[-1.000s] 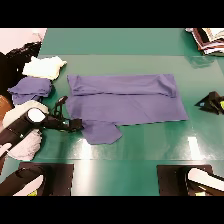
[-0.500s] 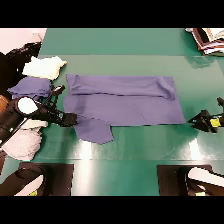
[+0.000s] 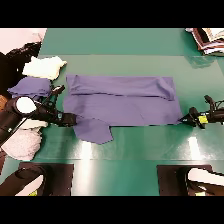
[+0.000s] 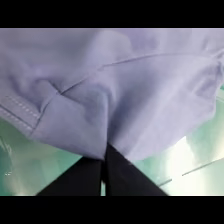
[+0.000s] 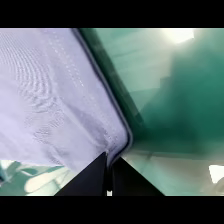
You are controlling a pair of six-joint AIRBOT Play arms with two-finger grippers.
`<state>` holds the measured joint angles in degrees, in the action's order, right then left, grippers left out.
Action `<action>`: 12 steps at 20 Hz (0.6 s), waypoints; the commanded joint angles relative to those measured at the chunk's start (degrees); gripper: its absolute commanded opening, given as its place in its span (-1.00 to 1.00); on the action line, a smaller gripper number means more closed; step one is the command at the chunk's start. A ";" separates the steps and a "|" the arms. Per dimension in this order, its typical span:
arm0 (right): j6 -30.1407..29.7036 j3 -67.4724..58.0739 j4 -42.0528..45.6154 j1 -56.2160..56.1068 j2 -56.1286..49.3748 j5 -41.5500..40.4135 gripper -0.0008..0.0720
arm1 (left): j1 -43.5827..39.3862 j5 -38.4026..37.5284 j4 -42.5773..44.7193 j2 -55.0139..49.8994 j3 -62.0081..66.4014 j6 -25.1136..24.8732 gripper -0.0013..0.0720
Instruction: Fold the shirts.
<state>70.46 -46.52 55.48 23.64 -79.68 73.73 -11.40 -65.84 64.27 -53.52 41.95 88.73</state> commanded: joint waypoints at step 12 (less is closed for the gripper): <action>2.95 -0.61 11.87 3.08 32.98 20.24 -0.94 | -0.02 -16.04 -2.67 17.66 -2.62 6.88 -0.90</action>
<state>71.70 -46.65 67.75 27.55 -50.81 92.44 -11.46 -85.21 61.98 -36.60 38.72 94.65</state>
